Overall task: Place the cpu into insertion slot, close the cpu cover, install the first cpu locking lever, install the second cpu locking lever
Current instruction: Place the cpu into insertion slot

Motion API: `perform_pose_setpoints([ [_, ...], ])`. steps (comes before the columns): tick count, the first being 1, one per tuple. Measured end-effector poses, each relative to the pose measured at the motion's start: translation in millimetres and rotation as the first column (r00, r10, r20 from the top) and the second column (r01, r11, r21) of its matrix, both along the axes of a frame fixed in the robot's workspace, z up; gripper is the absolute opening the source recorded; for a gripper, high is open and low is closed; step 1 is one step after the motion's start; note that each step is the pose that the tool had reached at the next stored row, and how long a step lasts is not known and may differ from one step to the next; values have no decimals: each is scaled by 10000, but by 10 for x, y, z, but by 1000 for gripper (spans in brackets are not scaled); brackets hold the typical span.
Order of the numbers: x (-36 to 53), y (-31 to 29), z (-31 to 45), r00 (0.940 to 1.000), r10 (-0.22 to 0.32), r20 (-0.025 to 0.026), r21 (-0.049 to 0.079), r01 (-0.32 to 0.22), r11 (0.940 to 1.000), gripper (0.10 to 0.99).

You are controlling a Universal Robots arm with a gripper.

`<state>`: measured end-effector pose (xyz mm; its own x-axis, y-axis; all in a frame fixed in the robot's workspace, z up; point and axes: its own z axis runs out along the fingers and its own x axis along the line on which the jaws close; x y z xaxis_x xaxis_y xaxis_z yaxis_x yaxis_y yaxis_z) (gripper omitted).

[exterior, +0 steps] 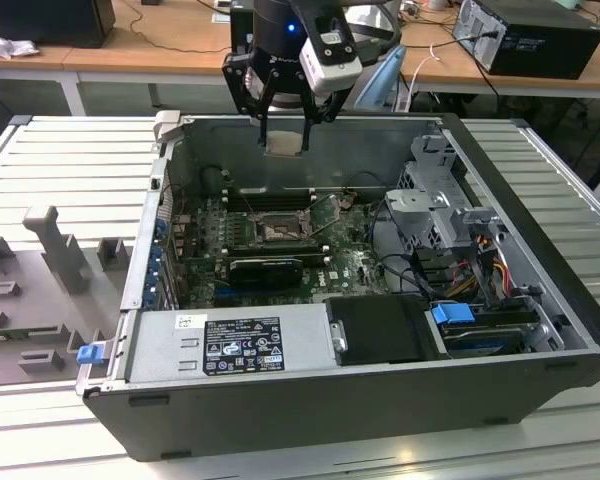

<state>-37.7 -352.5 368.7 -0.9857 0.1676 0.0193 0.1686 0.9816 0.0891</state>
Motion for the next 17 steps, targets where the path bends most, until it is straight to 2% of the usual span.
perform_pose_setpoints([
  [17,0,0,0,9960,-896,0,0,896,9960,529],
])
